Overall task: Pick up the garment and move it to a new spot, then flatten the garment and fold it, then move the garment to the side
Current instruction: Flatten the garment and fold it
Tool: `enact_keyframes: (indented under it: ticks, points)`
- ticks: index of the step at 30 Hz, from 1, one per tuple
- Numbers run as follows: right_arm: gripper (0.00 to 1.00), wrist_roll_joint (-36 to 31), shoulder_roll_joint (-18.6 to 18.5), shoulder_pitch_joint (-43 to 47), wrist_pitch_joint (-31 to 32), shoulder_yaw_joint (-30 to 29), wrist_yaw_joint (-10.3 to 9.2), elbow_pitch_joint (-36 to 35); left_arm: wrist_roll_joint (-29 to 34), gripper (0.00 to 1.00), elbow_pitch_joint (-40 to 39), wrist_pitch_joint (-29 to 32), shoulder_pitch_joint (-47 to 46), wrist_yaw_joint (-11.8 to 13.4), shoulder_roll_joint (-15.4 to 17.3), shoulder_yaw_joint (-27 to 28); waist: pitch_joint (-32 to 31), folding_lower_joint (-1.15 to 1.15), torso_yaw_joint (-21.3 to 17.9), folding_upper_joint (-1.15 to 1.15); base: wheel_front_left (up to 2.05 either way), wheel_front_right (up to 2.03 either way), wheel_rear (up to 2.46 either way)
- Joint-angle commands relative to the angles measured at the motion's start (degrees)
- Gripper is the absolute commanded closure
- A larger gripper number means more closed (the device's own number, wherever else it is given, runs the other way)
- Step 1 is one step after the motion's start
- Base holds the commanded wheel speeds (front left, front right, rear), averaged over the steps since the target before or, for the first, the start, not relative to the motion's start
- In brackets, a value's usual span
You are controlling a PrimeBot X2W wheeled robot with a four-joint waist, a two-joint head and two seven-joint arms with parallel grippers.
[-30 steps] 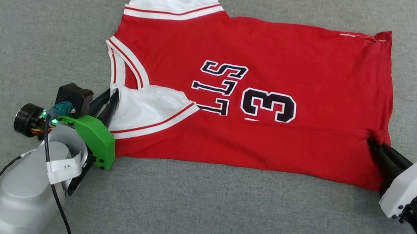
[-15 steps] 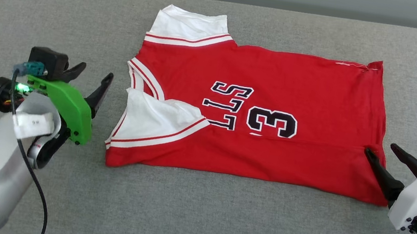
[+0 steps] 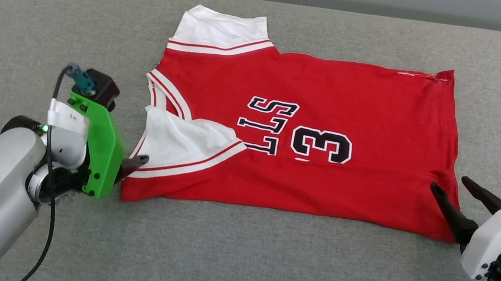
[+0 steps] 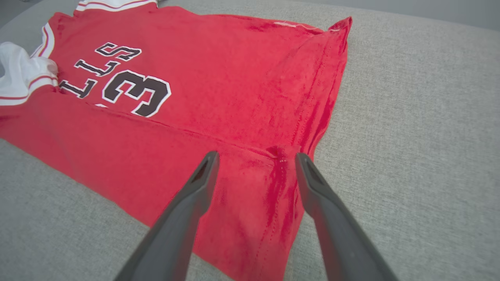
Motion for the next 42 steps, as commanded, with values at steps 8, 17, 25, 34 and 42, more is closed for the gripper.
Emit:
enact_keyframes:
  ticks: [8, 17, 25, 34, 42]
  points:
    - [0.00, 0.54, 0.85, -1.67, 0.69, 1.04, -0.04, 0.84, -2.76, 0.00, 1.78, 2.88, 2.75, -0.16, 1.14, -4.13, 2.06, 0.00, -1.85, 0.00, 0.00, 0.00, 0.00]
    - [0.00, 0.69, -1.08, -4.47, 2.42, 0.55, -0.04, -0.08, -3.34, 1.00, 5.66, -0.04, 4.49, -0.16, -0.72, -8.04, 2.45, 0.00, -2.09, 0.00, 0.00, 0.00, 0.00]
    - [0.00, 2.61, -9.21, -7.98, 18.26, 0.83, -0.04, -5.89, -2.42, 1.00, 1.63, -9.30, 3.56, -0.16, 1.31, -7.61, 0.47, 0.00, -1.19, 0.00, 0.00, 0.00, 0.00]
    - [0.00, 5.10, -7.14, -6.16, 32.51, -0.56, -0.04, -3.12, 0.25, 1.00, -2.07, -12.10, 3.03, 1.10, 1.35, -7.84, 1.26, 0.00, 0.62, 0.00, 0.00, 0.00, 0.00]
    - [0.00, 1.93, -0.80, -4.25, 32.57, 0.48, -0.04, 4.79, 1.05, 1.00, -2.38, -12.86, 2.58, 1.32, 0.86, -8.17, 2.36, 0.00, 1.70, 0.00, 0.00, 0.00, 0.00]
